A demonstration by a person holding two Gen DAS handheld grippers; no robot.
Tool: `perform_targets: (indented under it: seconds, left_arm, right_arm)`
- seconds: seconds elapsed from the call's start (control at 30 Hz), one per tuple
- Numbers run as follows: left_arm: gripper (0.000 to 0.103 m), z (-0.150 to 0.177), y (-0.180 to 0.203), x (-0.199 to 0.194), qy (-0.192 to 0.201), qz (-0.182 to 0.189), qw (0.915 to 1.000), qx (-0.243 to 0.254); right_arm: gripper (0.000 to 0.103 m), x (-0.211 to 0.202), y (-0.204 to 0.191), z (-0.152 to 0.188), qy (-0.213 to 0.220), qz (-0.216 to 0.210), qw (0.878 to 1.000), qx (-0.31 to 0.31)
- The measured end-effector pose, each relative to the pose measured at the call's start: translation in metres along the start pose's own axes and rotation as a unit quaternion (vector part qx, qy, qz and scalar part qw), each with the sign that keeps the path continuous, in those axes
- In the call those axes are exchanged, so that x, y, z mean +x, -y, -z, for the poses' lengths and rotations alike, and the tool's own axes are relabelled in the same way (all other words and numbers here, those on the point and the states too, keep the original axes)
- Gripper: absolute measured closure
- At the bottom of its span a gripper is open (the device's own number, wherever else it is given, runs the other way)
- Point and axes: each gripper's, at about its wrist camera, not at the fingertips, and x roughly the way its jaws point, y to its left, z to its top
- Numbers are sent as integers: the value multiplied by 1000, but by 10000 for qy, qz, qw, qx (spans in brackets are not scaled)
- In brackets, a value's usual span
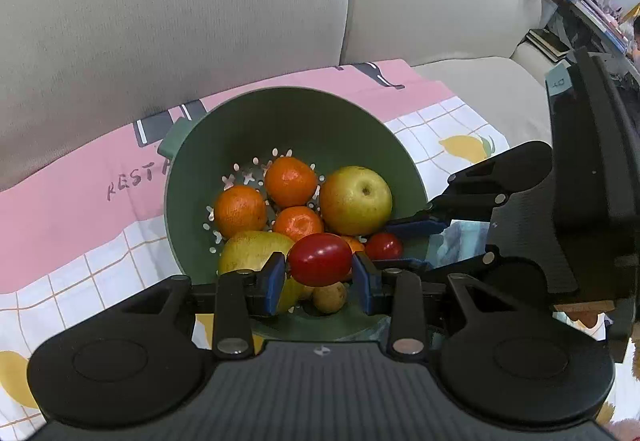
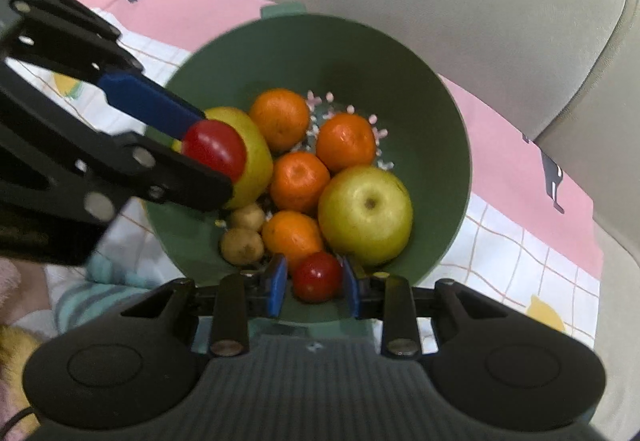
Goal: Organize fruits
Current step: 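Carry both red tomatoes over the green colander, then open both tools to drop the tomatoes into the colander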
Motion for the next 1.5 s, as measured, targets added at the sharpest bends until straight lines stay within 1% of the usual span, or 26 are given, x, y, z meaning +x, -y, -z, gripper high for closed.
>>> perform_targets:
  seconds: [0.1,0.37,0.5,0.57,0.63,0.7,0.93,1.2,1.37,1.47,1.5]
  left_arm:
    - [62,0,-1,2,-39,0,10000,2]
    - [62,-1,2,12,-160,44,9999,43]
    - [62,-1,2,18,-242,78,9997,52]
    - [62,-1,2,21,-297,138,9995,41]
    - [62,-1,2,23,-352,175,9992,26]
    - [62,-1,2,26,-418,233,9989,-11]
    - [62,4,-4,34,-568,386,9974,-225]
    - [62,8,-4,38,-667,392,9966,-276]
    - [62,9,-5,36,-686,387,9964,-322]
    - [60,9,-7,34,-663,345,9965,-363]
    - [58,9,-7,32,-645,339,9966,-376]
  right_arm:
    - [75,3,2,2,-54,-12,10000,82]
    - [73,-1,8,1,-2,-150,9996,241]
    - [63,-7,11,2,93,-198,9992,320]
    - [57,-10,12,2,154,-199,9992,325]
    - [48,-14,12,3,207,-197,9991,314]
    - [45,-16,10,2,224,-184,9992,261]
    - [45,-13,3,3,194,3,9998,-28]
    - [45,-12,-5,5,170,192,9991,-352]
    - [44,-13,-6,6,181,197,9990,-355]
    - [42,-13,-6,5,194,191,9991,-338]
    - [37,-14,-6,5,208,180,9991,-331]
